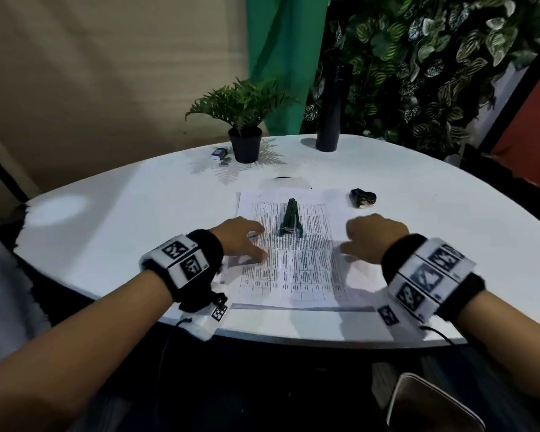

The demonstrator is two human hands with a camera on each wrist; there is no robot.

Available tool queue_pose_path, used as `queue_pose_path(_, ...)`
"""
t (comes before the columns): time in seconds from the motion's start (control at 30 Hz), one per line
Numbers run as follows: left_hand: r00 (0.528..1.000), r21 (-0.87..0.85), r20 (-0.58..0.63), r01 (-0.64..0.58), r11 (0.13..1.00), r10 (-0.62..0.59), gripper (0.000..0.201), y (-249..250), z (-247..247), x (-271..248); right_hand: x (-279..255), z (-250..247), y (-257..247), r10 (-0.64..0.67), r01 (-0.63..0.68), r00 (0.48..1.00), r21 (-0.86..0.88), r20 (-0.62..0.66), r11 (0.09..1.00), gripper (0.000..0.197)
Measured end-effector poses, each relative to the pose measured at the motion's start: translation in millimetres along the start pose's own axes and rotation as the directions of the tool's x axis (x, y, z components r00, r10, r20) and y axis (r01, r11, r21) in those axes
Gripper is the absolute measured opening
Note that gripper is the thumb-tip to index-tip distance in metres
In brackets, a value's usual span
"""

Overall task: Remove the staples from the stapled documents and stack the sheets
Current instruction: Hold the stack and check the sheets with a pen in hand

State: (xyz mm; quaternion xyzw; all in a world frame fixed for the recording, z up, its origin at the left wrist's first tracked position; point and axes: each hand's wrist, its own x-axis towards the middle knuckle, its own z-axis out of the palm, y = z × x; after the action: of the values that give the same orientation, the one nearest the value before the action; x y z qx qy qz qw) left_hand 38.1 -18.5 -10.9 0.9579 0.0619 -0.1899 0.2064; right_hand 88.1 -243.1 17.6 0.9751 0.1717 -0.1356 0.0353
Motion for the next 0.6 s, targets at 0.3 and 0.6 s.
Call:
queue_pose_path(0.3,0.999,0.203,0.041,0.014,0.979,-0.022,0.049,17,12,-36,-23,35,12,0.005,0.002,0.997,-0.101,0.076,0.995,0.016)
queue_pose_path(0.6,0.999,0.156,0.045,0.014,0.988,-0.021,0.073,1,16,-26,-12,18,15,-0.013,0.018,0.997,-0.074,0.072,0.997,0.024)
